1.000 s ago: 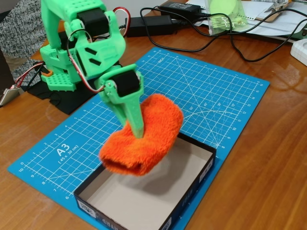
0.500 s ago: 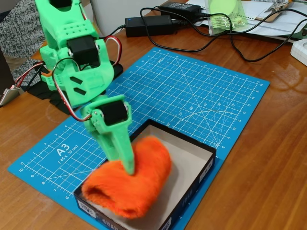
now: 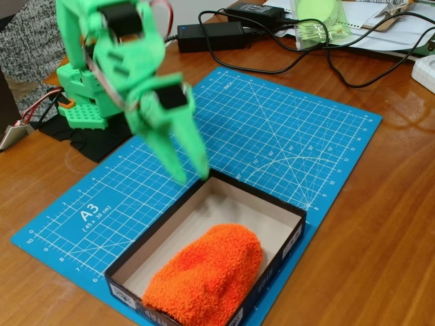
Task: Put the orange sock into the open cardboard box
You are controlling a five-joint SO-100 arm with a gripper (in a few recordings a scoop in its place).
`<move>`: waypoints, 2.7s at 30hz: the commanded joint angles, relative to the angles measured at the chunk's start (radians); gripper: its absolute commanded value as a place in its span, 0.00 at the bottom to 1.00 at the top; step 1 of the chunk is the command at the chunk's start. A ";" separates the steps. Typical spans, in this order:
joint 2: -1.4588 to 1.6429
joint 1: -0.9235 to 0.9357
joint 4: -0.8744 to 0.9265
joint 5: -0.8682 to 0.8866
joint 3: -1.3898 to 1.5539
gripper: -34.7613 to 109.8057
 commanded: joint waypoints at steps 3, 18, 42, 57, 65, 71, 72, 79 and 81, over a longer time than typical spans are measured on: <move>0.856 -0.262 0.193 0.109 0.440 0.32; 1.356 -0.305 0.241 0.344 1.124 0.24; 1.358 -0.279 0.143 0.437 1.150 0.24; 1.359 -0.272 0.153 0.436 1.147 0.24; 1.359 -0.273 0.153 0.436 1.147 0.24; 1.359 -0.273 0.153 0.434 1.147 0.24; 1.359 -0.273 0.153 0.434 1.149 0.24; 1.359 -0.272 0.153 0.436 1.149 0.24; 1.359 -0.272 0.153 0.436 1.149 0.24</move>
